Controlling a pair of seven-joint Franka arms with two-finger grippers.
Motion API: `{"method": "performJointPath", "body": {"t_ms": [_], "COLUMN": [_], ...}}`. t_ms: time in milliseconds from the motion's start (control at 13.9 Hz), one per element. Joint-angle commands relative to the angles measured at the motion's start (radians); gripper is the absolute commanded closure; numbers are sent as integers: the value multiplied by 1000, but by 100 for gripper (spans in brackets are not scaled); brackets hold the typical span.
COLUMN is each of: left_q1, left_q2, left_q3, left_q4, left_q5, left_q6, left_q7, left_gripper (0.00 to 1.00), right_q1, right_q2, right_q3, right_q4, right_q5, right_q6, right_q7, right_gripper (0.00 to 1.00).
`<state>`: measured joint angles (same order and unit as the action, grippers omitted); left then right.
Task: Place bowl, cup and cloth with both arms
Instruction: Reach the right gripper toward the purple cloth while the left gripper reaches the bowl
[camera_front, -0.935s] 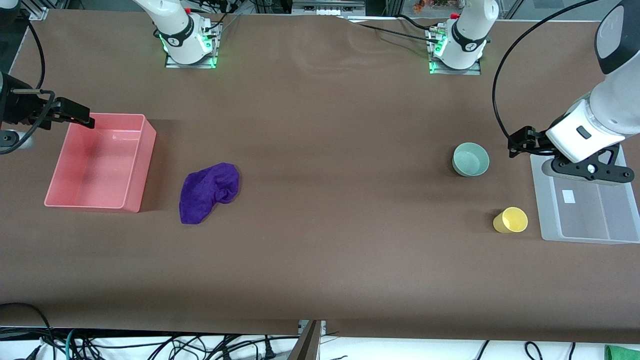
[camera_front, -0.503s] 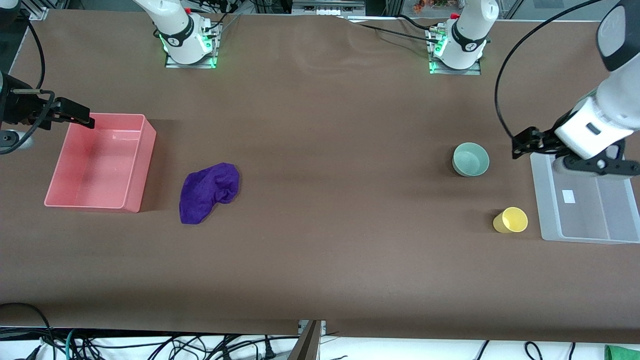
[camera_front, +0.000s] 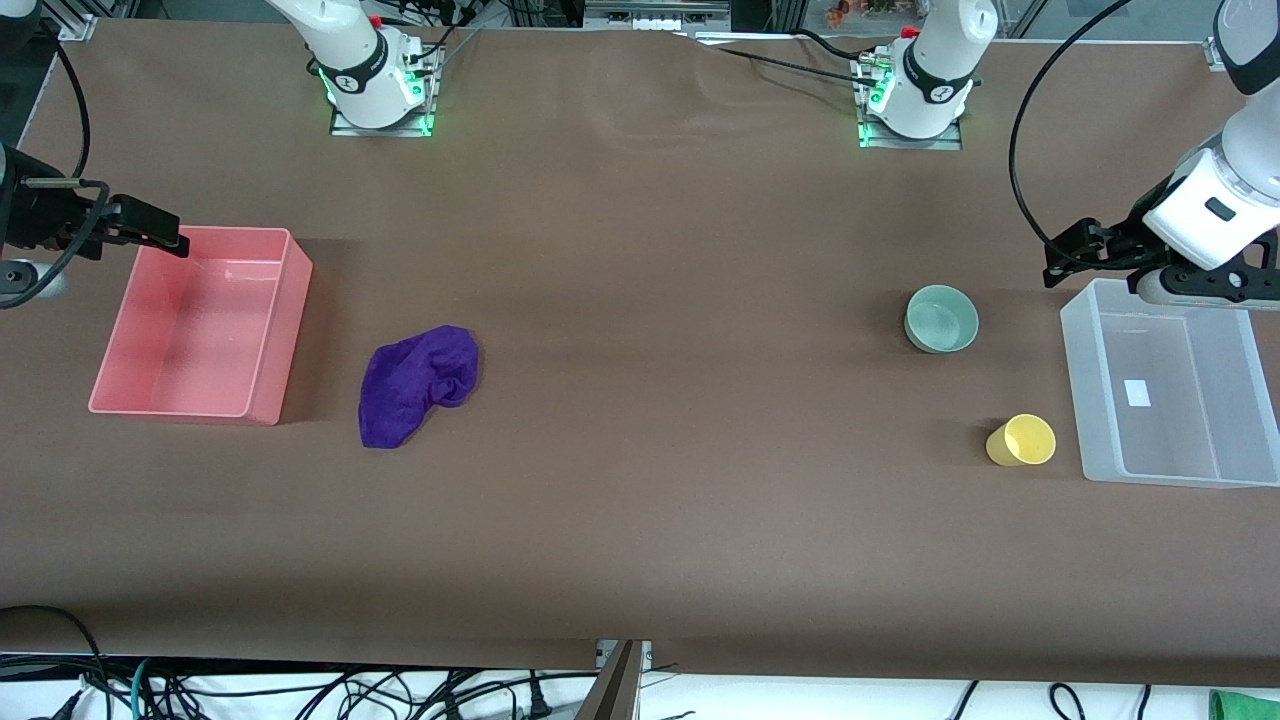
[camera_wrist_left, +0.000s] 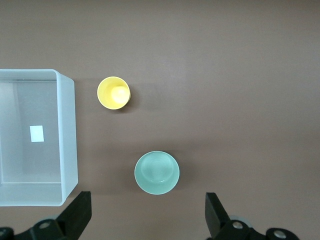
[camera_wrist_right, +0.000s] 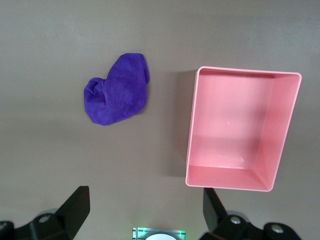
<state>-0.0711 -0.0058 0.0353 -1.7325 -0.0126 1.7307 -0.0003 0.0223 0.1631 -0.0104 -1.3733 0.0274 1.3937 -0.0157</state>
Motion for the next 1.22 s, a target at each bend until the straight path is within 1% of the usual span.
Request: {"method": "performJointPath", "body": {"t_ms": [0,503,719,1150], "left_q1": [-10,-22,-23,-23], "left_q2": [-17,-10,-11,-10], "left_q3": [9,8,-18,-17], "left_q4": [-19,-2,5,17], "left_q5": [-20,-13,-7,-7], "left_q6": [16,0,-23,-53], "left_q7": [0,-1,-4,-4], "left_gripper": [0,0,0,0], "right_q1": [1,1,1,4], "right_q2": [1,3,3,9], "right_q3": [-3,-3,-3,-3], "right_q4": [10,13,13,13], "right_q5": [-3,-3,-3,-4], "right_q6": [-2,-2,-2,-2], "right_q7": [-16,-13,-9,-6], "right_gripper": [0,0,0,0]}}
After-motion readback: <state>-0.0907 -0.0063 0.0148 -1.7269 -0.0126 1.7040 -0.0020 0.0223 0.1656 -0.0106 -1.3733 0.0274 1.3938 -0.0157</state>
